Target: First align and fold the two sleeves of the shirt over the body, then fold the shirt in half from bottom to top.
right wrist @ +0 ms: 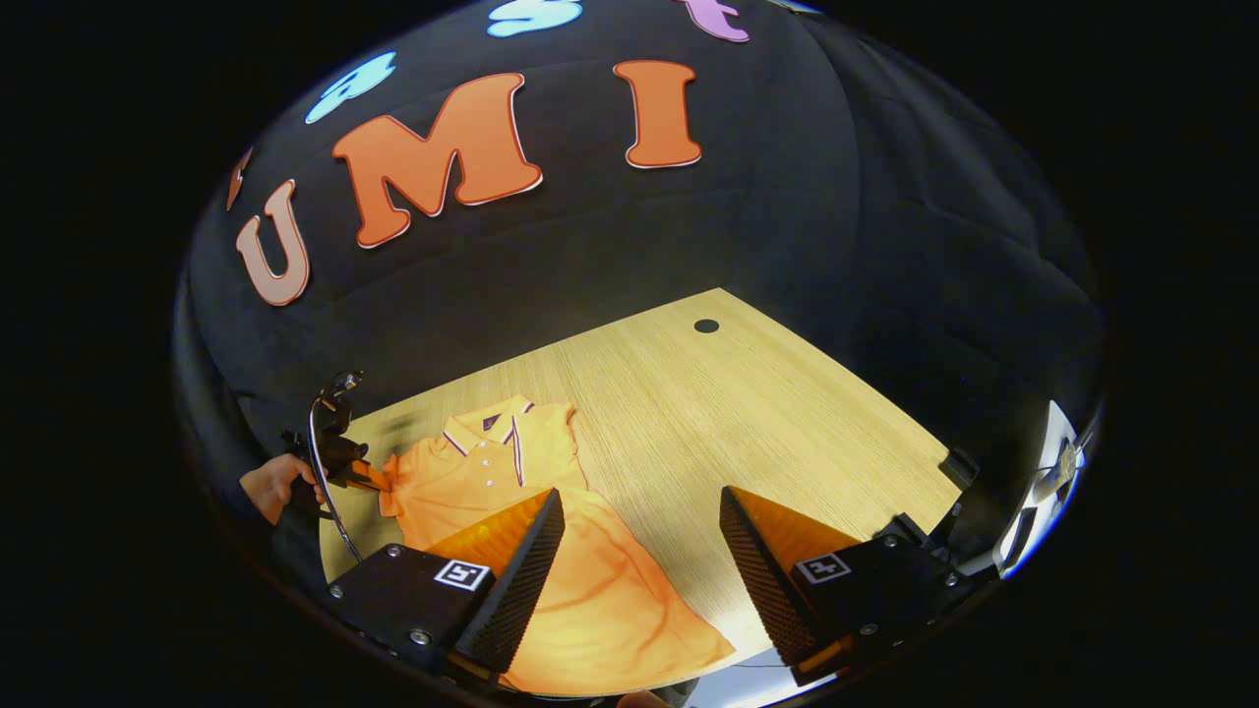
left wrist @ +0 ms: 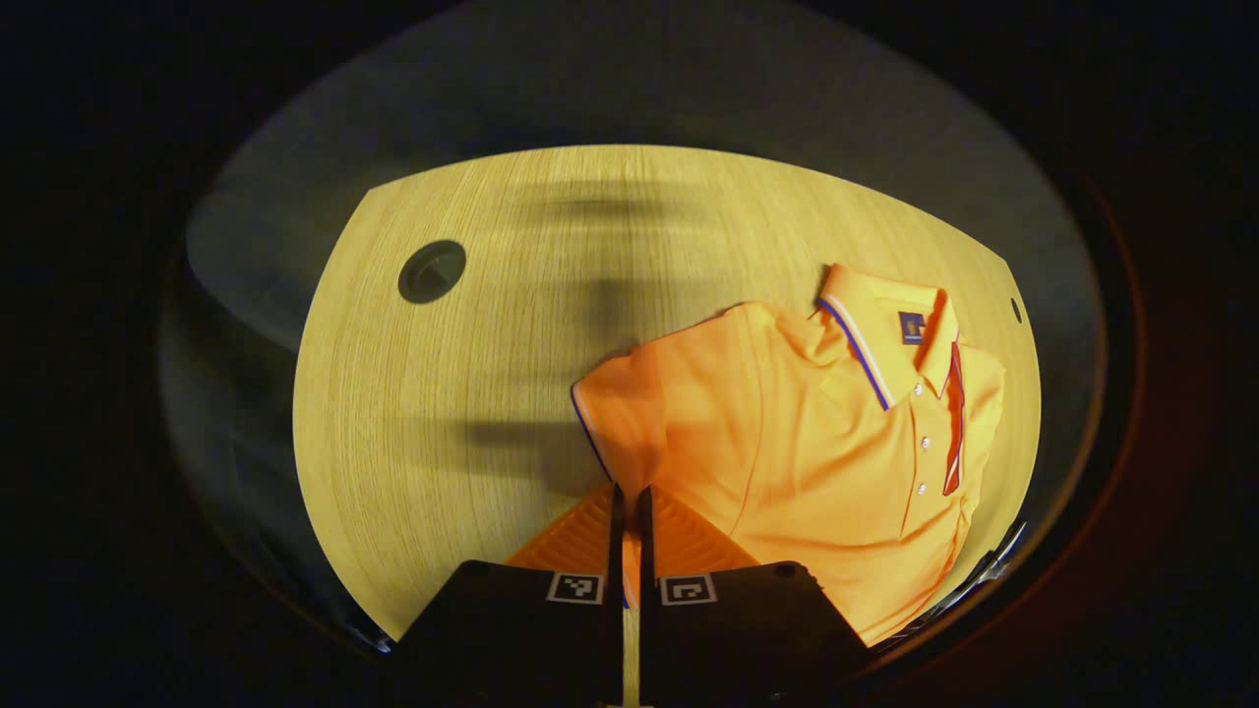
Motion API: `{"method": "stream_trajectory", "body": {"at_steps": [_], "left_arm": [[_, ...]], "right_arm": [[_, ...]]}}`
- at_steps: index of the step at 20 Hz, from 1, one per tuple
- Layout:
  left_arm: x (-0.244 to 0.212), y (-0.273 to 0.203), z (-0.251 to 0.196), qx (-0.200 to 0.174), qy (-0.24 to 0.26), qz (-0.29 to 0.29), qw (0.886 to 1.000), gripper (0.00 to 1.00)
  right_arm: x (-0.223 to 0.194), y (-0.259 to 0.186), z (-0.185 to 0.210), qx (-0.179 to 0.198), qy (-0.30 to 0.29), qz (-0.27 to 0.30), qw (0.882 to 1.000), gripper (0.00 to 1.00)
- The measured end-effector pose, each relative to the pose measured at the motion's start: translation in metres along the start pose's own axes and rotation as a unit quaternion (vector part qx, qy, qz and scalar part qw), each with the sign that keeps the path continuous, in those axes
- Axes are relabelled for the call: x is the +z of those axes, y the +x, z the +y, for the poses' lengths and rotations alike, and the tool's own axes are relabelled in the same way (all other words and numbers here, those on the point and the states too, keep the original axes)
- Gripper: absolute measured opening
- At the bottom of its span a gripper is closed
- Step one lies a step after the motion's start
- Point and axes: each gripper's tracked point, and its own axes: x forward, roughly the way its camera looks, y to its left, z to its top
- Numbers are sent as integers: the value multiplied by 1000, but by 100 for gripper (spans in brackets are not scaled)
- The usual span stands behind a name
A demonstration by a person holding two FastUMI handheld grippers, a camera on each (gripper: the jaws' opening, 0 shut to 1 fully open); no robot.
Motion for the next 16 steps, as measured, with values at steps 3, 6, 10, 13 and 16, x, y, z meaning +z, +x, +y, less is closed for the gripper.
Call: {"method": "stream_trajectory", "body": {"at_steps": [3, 6, 10, 13, 16], "left_arm": [[9, -16, -22, -22, 30, -20, 999, 7], [21, -32, -47, -31, 67, -38, 997, 6], [27, -42, -87, -58, 98, -49, 992, 8], [27, -40, -127, -109, 100, -53, 988, 10], [23, -48, -151, -153, 101, -60, 981, 28]], "right_arm": [[1, -1, 0, 7, 13, 1, 1000, 97], [0, 0, 1, -2, 9, -2, 1000, 97], [-1, 2, 2, 3, 6, 4, 1000, 98], [-3, 3, 3, 11, 8, 9, 1000, 98], [-4, 4, 2, 5, 1, 13, 1000, 98]]}}
